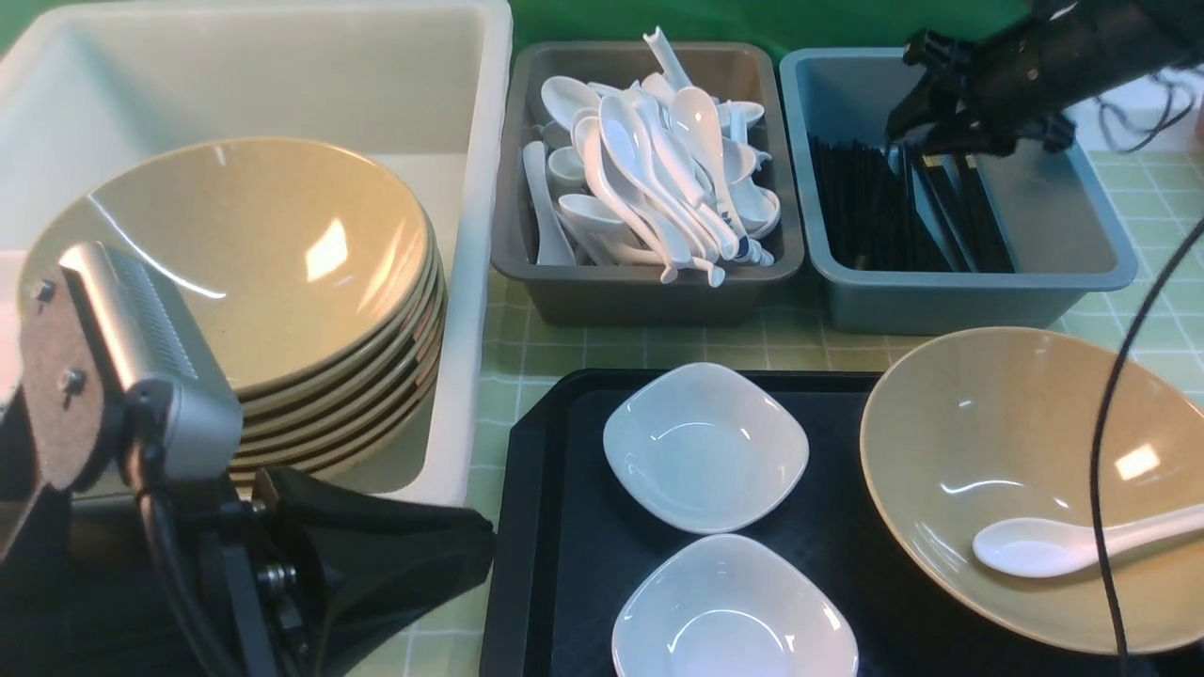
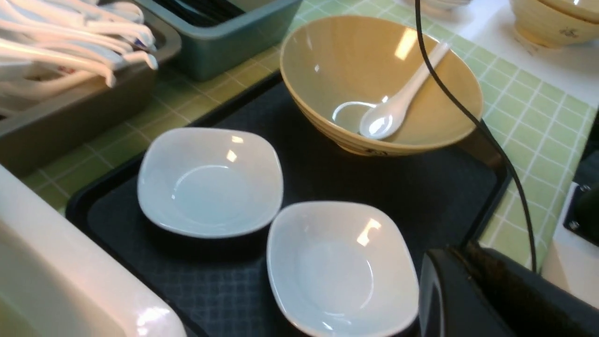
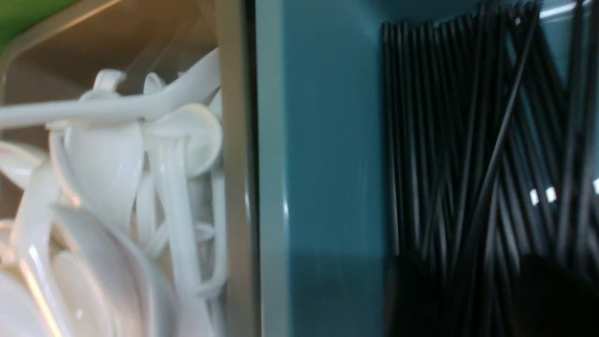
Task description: On green table put chopsticks spoon bowls plates into blue grey white boxes.
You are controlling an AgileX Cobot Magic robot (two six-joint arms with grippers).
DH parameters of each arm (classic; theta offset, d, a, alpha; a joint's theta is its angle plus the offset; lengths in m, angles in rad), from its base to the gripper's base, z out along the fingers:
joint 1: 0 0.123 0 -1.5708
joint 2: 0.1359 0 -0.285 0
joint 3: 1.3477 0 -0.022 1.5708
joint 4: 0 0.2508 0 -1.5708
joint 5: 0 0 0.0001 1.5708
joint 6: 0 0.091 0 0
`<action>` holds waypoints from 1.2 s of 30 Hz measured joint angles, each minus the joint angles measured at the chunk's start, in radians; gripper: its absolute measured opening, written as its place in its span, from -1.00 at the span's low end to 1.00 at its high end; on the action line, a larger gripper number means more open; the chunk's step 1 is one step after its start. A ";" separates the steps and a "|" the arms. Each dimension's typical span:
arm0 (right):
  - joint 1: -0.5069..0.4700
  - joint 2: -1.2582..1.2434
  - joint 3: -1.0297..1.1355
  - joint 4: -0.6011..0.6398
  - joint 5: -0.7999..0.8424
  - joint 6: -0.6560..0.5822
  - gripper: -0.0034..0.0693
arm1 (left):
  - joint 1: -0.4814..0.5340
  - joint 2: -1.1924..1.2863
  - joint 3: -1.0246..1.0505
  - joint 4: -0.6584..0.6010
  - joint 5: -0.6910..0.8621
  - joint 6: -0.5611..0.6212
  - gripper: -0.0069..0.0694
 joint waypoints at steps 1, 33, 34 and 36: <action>0.000 -0.039 0.000 -0.035 0.033 -0.019 0.21 | 0.000 0.000 0.000 0.000 0.011 0.000 -0.82; 0.241 -0.674 0.905 -0.708 0.282 -1.137 0.34 | 0.000 0.000 -0.123 0.132 0.383 -0.022 -0.82; 0.241 -0.658 0.905 -0.711 0.273 -1.138 0.34 | 0.000 0.000 -0.123 0.134 0.385 -0.023 -0.82; 0.241 -0.624 0.905 -0.714 0.257 -1.138 0.34 | 0.000 0.000 -0.123 0.138 0.388 -0.024 -0.82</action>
